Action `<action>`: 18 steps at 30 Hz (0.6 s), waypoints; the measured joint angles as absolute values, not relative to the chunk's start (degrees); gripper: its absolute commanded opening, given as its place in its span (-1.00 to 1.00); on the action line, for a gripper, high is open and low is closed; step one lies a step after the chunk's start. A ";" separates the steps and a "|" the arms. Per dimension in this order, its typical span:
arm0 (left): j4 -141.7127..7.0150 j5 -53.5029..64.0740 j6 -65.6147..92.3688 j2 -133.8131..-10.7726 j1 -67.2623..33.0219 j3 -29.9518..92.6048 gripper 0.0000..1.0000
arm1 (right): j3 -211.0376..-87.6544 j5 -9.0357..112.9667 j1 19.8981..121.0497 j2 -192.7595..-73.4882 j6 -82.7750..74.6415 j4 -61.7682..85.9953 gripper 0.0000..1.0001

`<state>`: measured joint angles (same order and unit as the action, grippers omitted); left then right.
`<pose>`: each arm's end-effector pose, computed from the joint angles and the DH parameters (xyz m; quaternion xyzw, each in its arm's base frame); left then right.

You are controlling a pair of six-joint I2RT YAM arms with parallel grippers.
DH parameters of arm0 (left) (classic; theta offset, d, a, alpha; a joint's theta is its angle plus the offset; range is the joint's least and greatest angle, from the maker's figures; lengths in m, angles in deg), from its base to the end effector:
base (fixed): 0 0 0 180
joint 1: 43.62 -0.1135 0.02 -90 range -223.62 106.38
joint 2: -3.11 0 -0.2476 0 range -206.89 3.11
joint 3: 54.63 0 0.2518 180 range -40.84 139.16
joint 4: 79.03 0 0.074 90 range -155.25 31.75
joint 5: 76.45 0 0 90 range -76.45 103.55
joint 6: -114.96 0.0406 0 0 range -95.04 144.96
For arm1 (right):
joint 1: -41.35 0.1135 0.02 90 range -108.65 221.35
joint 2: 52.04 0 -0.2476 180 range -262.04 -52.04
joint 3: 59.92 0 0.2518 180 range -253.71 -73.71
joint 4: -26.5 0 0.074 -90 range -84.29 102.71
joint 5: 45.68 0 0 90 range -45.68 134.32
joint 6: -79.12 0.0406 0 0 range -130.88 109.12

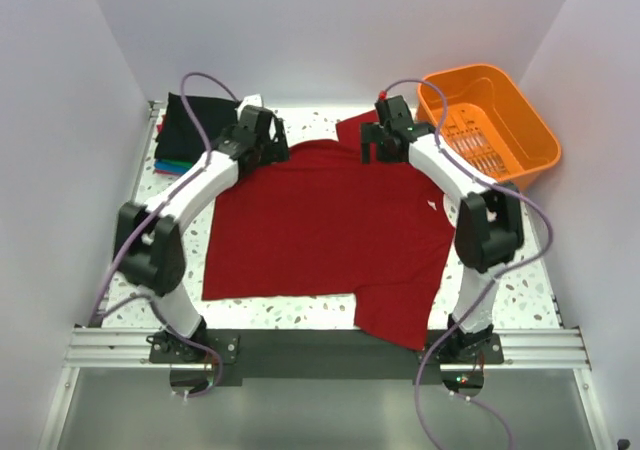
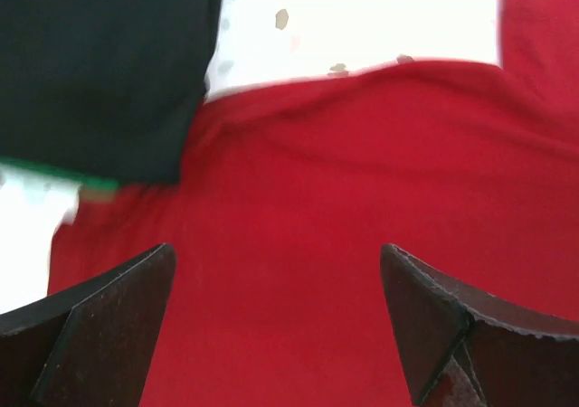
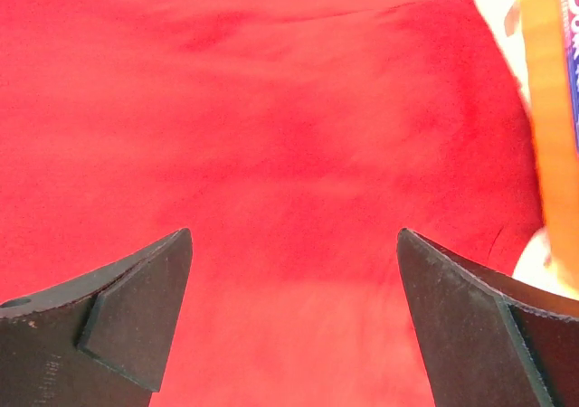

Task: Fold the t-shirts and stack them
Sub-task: Flatten the tshirt out

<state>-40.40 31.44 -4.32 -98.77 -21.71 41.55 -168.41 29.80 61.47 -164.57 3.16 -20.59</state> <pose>0.3777 -0.1385 0.2521 -0.1187 0.9047 -0.0364 0.4076 0.4140 0.1408 0.2362 -0.0076 0.9364 -0.0170 0.3505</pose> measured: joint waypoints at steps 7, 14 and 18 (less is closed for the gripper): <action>-30.46 36.66 -17.00 -65.64 -19.70 15.73 1.00 | -150.11 28.88 71.02 -140.16 7.64 -18.03 0.97; -14.57 37.32 -32.41 -54.47 -20.57 -3.67 1.00 | -134.88 27.86 70.95 -130.30 13.61 -18.62 0.97; -12.41 36.49 -39.47 -50.51 -20.62 -6.12 1.00 | -131.80 26.96 70.95 -127.96 15.12 -19.98 0.97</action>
<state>-12.41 36.49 -39.47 -50.51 -20.62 -6.12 -131.80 26.96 70.95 -127.96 15.12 -19.98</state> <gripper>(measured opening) 0.997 0.986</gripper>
